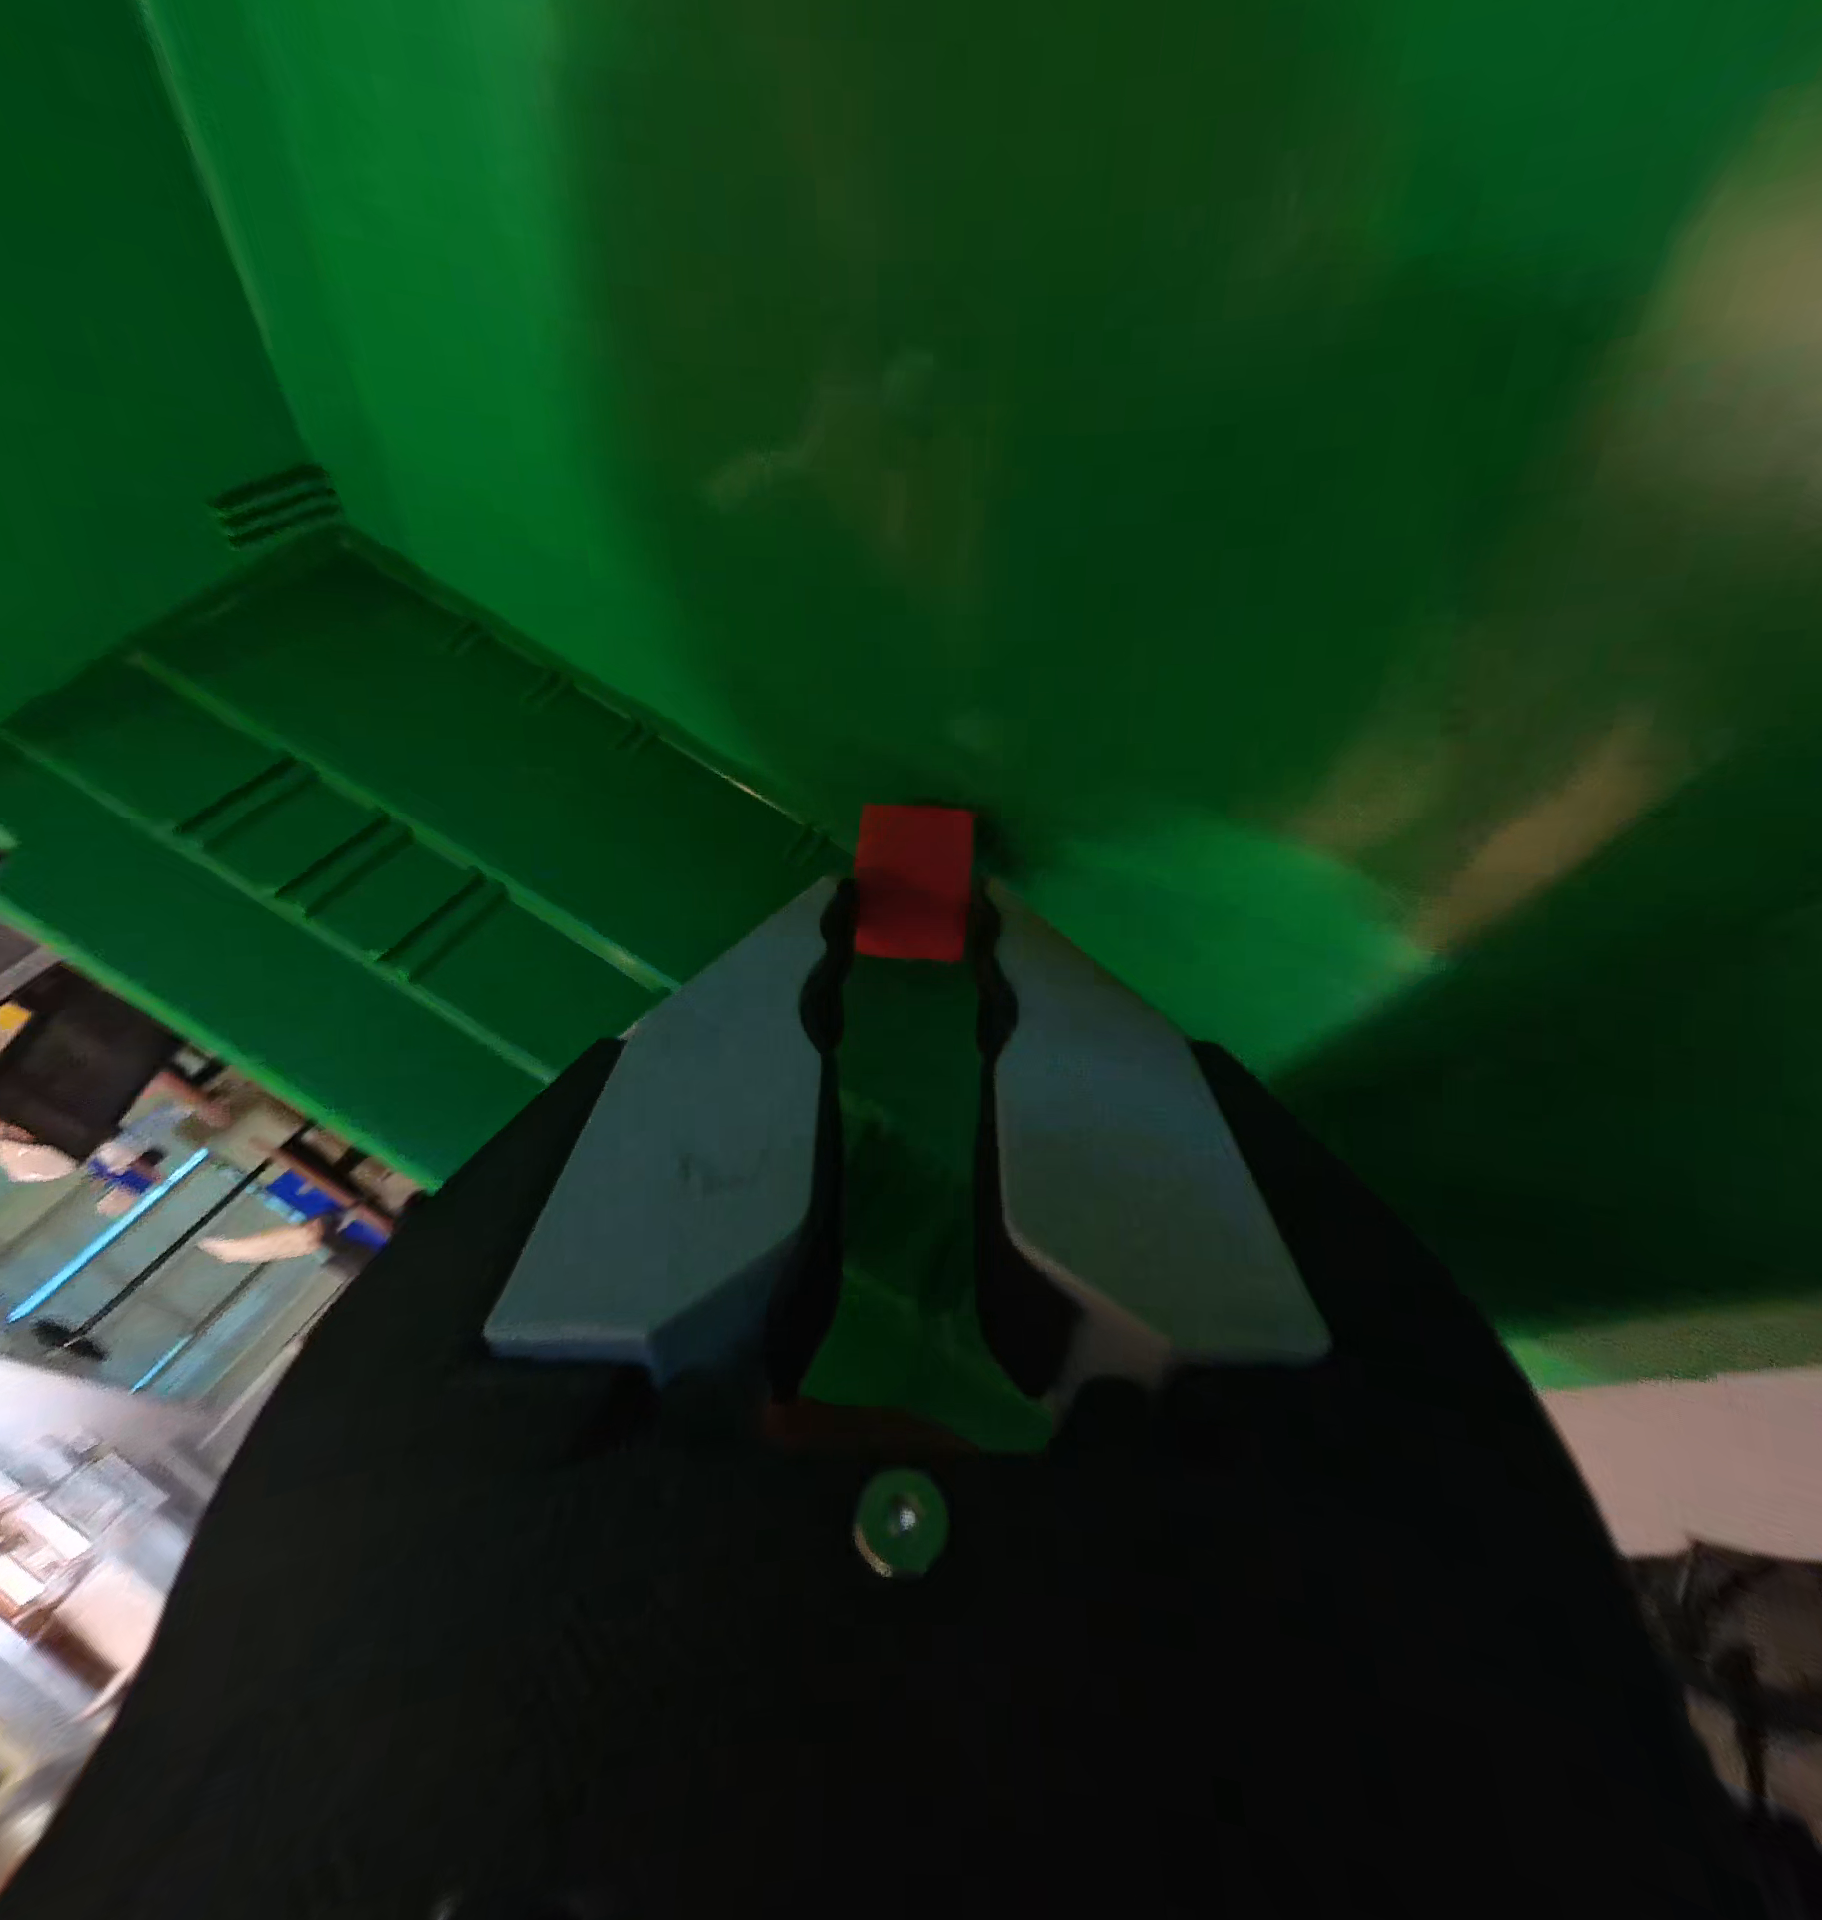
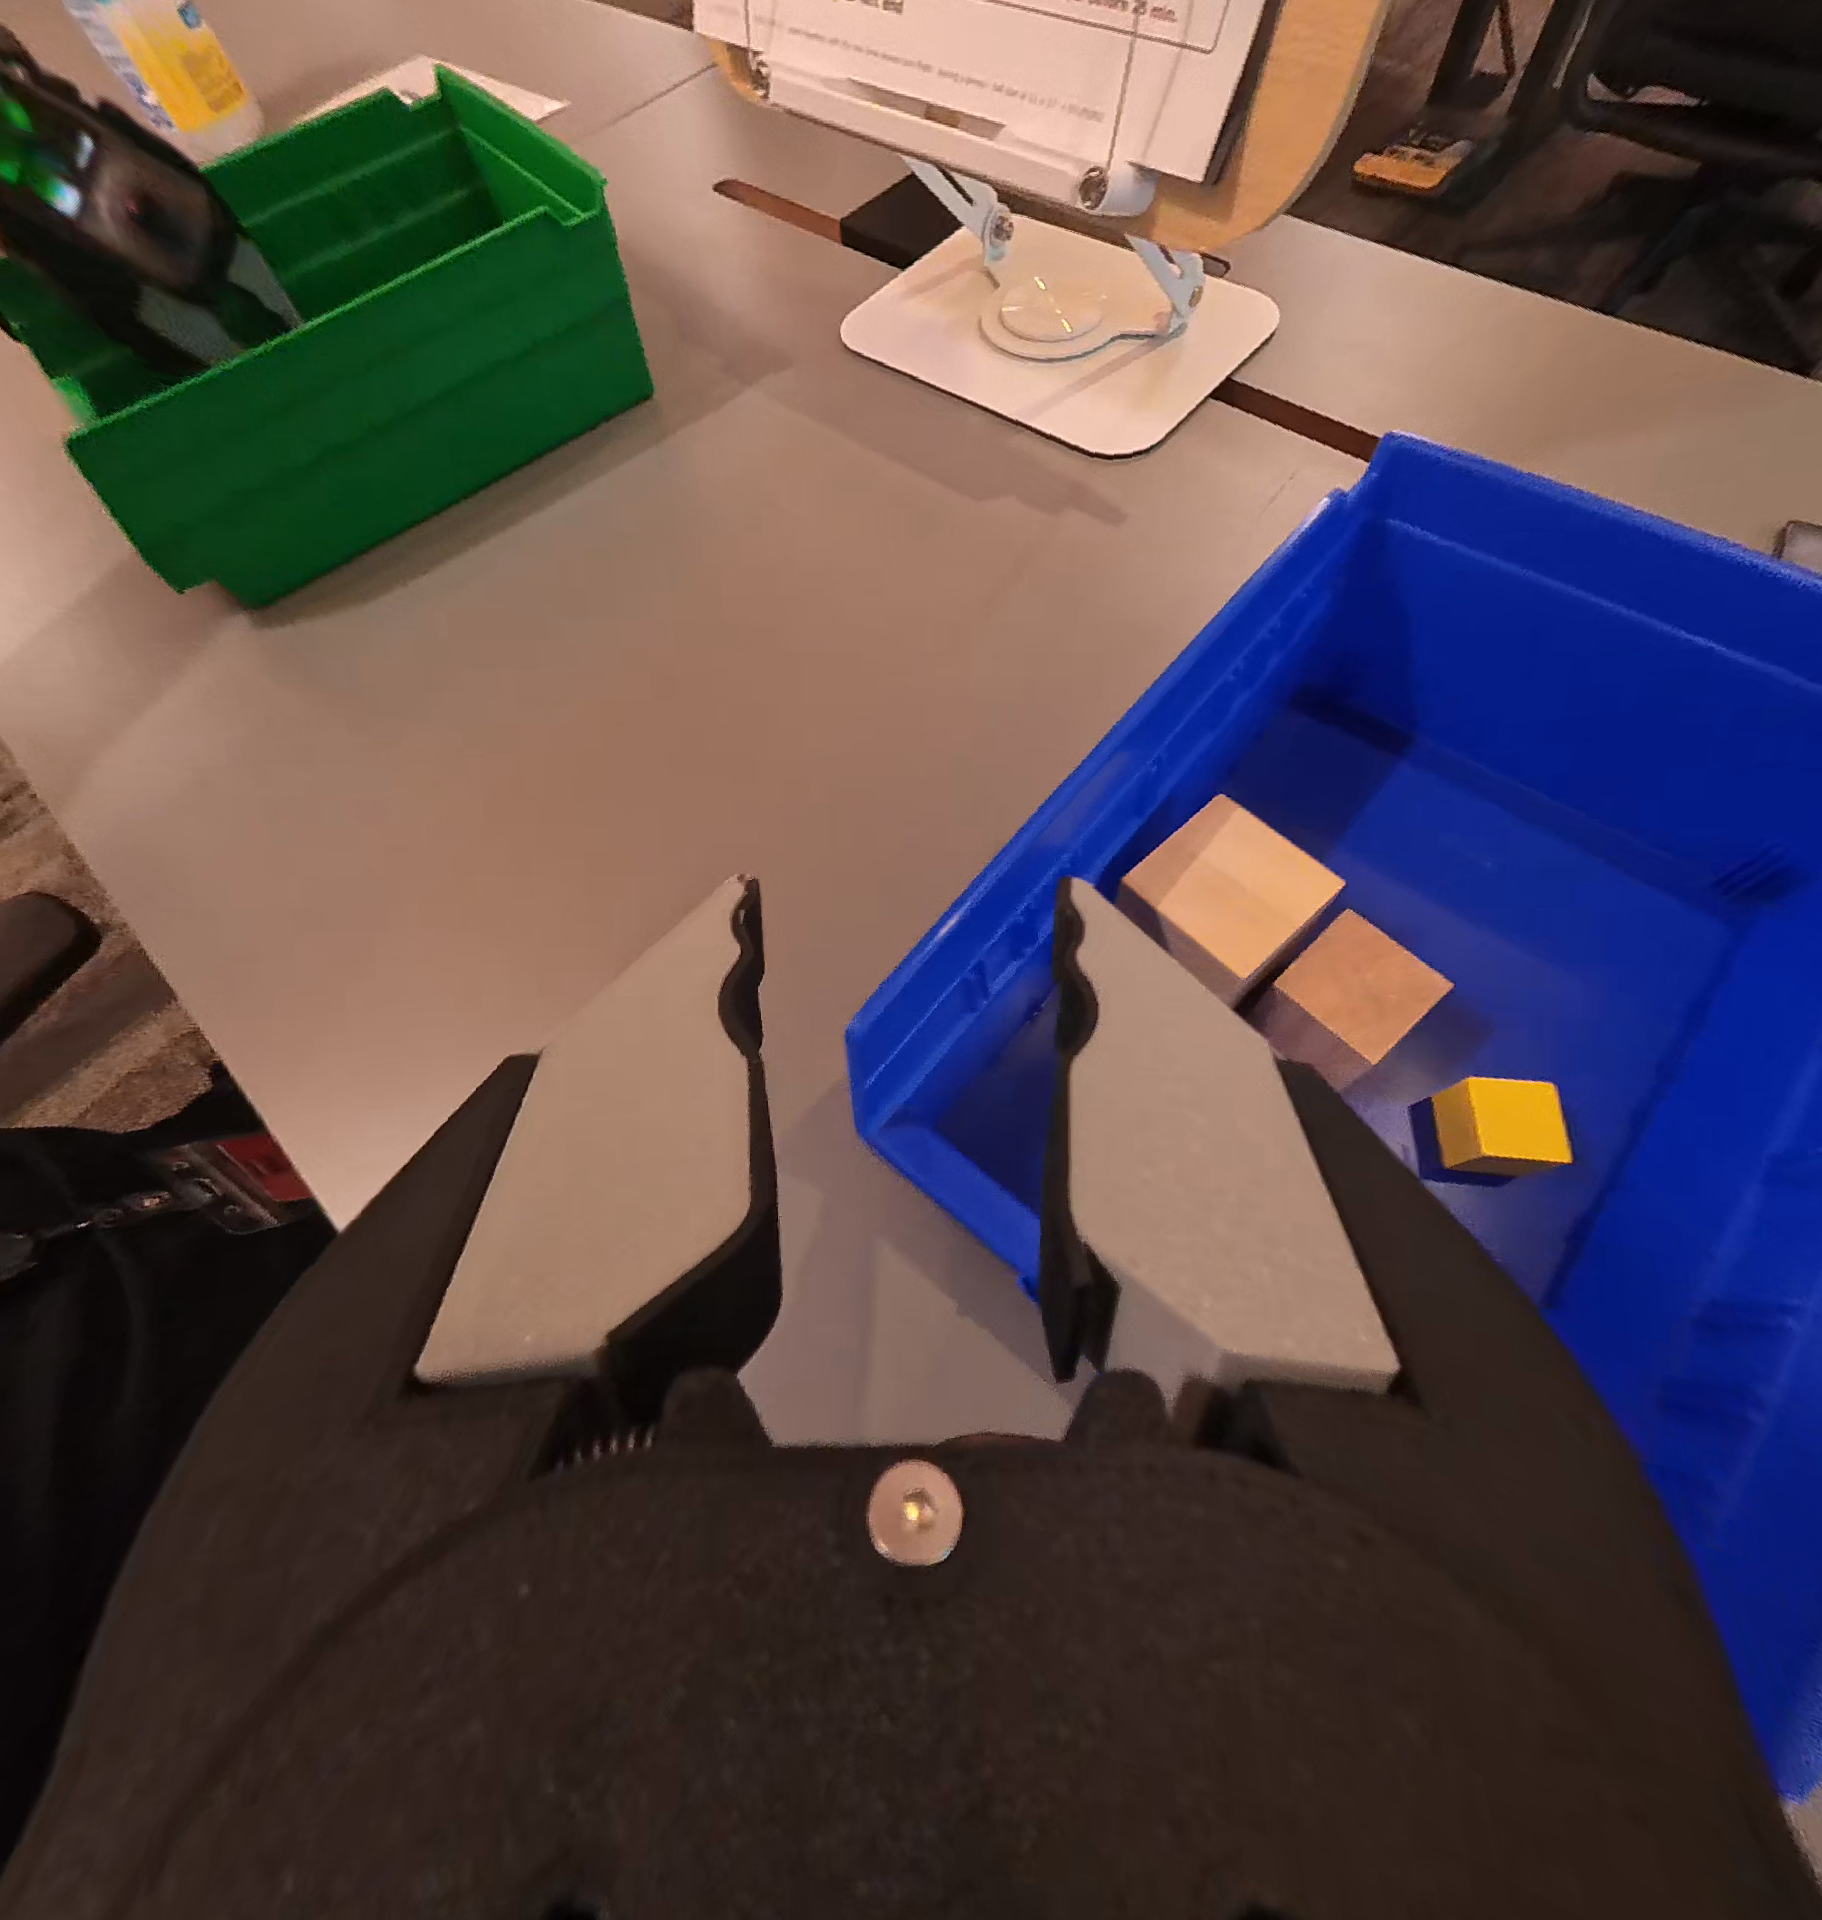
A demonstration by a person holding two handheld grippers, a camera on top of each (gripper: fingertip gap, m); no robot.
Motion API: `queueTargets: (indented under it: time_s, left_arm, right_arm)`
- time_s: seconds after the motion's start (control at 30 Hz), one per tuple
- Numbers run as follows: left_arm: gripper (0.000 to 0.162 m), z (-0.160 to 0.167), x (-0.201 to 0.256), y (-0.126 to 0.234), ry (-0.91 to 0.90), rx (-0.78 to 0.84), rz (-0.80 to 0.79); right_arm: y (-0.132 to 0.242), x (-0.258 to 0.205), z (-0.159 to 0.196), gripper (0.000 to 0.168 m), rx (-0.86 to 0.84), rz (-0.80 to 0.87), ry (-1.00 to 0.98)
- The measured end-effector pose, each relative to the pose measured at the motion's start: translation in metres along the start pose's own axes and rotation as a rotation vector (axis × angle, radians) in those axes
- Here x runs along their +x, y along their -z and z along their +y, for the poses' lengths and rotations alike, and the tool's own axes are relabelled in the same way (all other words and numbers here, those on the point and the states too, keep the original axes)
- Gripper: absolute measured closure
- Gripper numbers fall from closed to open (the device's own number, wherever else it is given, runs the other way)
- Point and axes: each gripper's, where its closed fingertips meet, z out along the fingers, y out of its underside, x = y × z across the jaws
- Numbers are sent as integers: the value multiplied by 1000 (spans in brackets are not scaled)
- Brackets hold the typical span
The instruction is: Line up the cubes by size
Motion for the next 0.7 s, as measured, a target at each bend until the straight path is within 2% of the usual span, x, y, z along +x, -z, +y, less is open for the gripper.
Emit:
queueTargets:
  time_s: [0.2, 0.37, 0.47, 0.53, 0.7]
  left_arm:
    - [143, -28, -33, 71, 207, 415, -127]
    - [143, -75, -31, 162, 271, 891, -222]
    - [143, -117, -11, 232, 228, 1191, -267]
    - [143, -145, 8, 271, 174, 1327, -307]
    - [143, -209, 54, 322, 15, 1469, -391]
  right_arm:
    - [-17, -37, -2, 115, 34, -172, -41]
    - [-44, -84, -23, 113, 102, -373, -106]
    - [-59, -124, -51, 112, 175, -505, -118]
    - [-72, -153, -68, 113, 207, -568, -105]
    - [-101, -215, -97, 111, 236, -719, -124]
